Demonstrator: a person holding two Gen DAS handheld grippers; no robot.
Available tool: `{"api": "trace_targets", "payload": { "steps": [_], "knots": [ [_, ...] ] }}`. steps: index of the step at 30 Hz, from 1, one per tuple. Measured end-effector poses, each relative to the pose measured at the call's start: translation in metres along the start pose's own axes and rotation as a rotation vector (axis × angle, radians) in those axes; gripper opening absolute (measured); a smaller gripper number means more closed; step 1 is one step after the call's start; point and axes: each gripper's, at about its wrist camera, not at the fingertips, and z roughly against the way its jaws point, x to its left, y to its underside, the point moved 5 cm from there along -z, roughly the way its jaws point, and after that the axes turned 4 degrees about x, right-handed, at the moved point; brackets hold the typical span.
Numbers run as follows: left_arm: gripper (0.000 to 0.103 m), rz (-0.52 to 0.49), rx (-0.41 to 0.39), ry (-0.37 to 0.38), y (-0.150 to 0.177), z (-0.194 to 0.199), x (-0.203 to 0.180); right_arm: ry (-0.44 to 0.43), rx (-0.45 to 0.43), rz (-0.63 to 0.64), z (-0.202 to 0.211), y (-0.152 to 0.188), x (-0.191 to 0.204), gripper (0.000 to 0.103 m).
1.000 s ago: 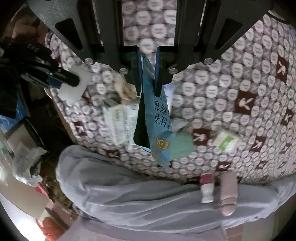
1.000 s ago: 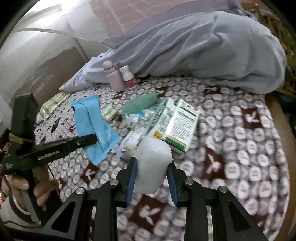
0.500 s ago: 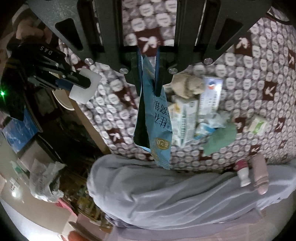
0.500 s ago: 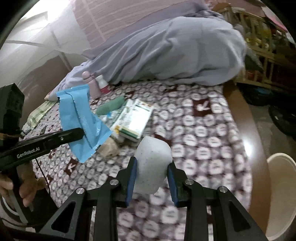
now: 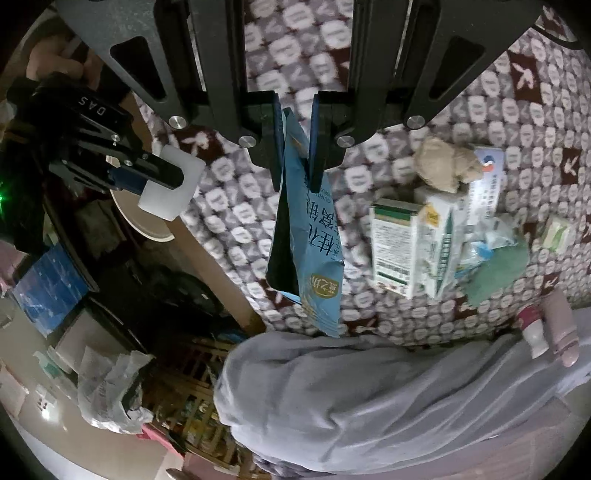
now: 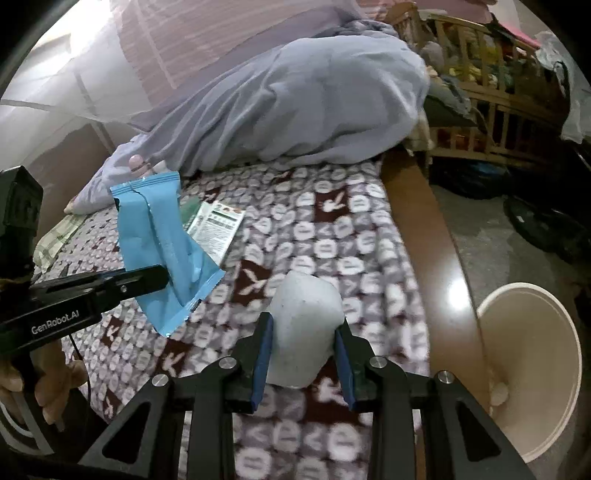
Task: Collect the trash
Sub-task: 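Carry the blue bag and white foam over the cream bucket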
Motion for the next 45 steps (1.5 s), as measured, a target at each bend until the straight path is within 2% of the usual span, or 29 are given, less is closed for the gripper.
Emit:
{"api": "trace_targets", "payload": {
  "steps": [15,26,38,45],
  "knots": [
    [0.009,-0.074,0.027,0.066,-0.007,-0.018,-0.060,0.092,-0.019,-0.065,0.024,0.011,-0.058,0.031],
    [0.009,-0.154,0.058,0.142,-0.013,-0.041,-0.127,0.180,-0.020,-0.153,0.048,0.026,-0.121,0.031],
    [0.009,-0.219,0.128,0.242,-0.014,-0.076,-0.196,0.255,-0.028,-0.281,0.074,0.049,-0.190,0.031],
    [0.009,-0.241,0.159,0.284,-0.014,-0.096,-0.226,0.288,-0.019,-0.332,0.081,0.062,-0.215,0.031]
  ]
}}
